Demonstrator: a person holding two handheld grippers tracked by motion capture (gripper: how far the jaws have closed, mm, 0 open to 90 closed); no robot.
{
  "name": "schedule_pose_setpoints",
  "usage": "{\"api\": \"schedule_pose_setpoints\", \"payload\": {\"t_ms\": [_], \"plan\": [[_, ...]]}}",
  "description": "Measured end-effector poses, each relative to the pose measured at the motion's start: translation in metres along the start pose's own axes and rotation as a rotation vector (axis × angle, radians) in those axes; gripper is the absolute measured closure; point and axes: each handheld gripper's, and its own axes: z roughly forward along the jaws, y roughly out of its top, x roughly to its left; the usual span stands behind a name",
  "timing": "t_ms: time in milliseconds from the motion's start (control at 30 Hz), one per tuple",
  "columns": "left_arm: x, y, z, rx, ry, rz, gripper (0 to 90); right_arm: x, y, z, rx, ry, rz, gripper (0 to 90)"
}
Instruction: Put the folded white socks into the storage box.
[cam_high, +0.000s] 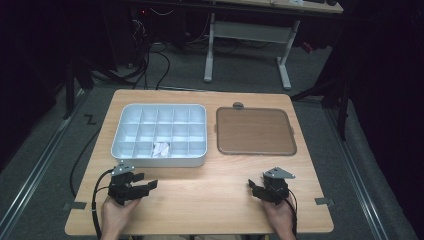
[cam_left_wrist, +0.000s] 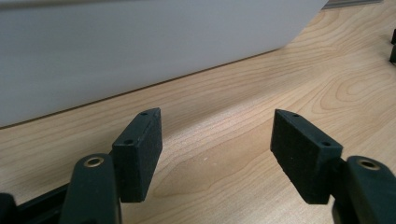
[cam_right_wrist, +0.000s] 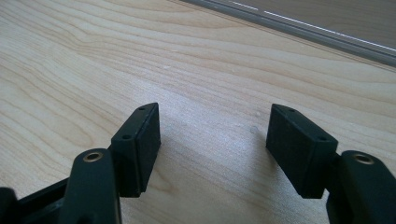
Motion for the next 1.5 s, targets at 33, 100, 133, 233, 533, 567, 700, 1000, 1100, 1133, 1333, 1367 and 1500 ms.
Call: {"api": "schedule_pose_setpoints", "payload": {"t_ms": [33, 100, 133, 233, 533, 567, 700, 1000, 1100, 1133, 1333, 1367, 1500], "plan": [[0.001, -0.001, 0.001, 0.001, -0.001, -0.002, 34.4, 0.0, 0.0, 0.0, 0.0, 0.0, 0.0, 35.7], [0.001, -0.002, 0.003, 0.002, 0.005, 0.004, 34.2, 0.0, 0.0, 0.0, 0.0, 0.0, 0.0, 35.7], [0.002, -0.003, 0.004, 0.0, 0.009, 0.006, 34.1, 0.0, 0.0, 0.0, 0.0, 0.0, 0.0, 35.7], [0.002, -0.005, 0.007, -0.002, 0.015, 0.012, 34.0, 0.0, 0.0, 0.0, 0.0, 0.0, 0.0, 35.7], [0.005, -0.011, 0.015, -0.009, 0.034, 0.026, 33.9, 0.0, 0.0, 0.0, 0.0, 0.0, 0.0, 35.7], [0.006, -0.011, 0.016, -0.009, 0.037, 0.029, 33.8, 0.0, 0.0, 0.0, 0.0, 0.0, 0.0, 35.7], [0.006, -0.014, 0.021, -0.02, 0.047, 0.047, 33.9, 0.0, 0.0, 0.0, 0.0, 0.0, 0.0, 35.7], [0.007, -0.02, 0.027, -0.051, 0.078, 0.105, 34.0, 0.0, 0.0, 0.0, 0.0, 0.0, 0.0, 35.7], [0.006, -0.024, 0.029, -0.073, 0.081, 0.137, 33.9, 0.0, 0.0, 0.0, 0.0, 0.0, 0.0, 35.7], [0.006, -0.026, 0.029, -0.081, 0.082, 0.151, 33.7, 0.0, 0.0, 0.0, 0.0, 0.0, 0.0, 35.7], [0.004, -0.03, 0.032, -0.083, 0.089, 0.19, 31.9, 0.0, 0.0, 0.0, 0.0, 0.0, 0.0, 35.7], [0.003, -0.031, 0.033, -0.081, 0.092, 0.203, 31.3, 0.0, 0.0, 0.0, 0.0, 0.0, 0.0, 35.7], [0.001, -0.033, 0.035, -0.079, 0.106, 0.236, 31.0, 0.0, 0.0, 0.0, 0.001, -0.001, 0.0, 35.7]]}}
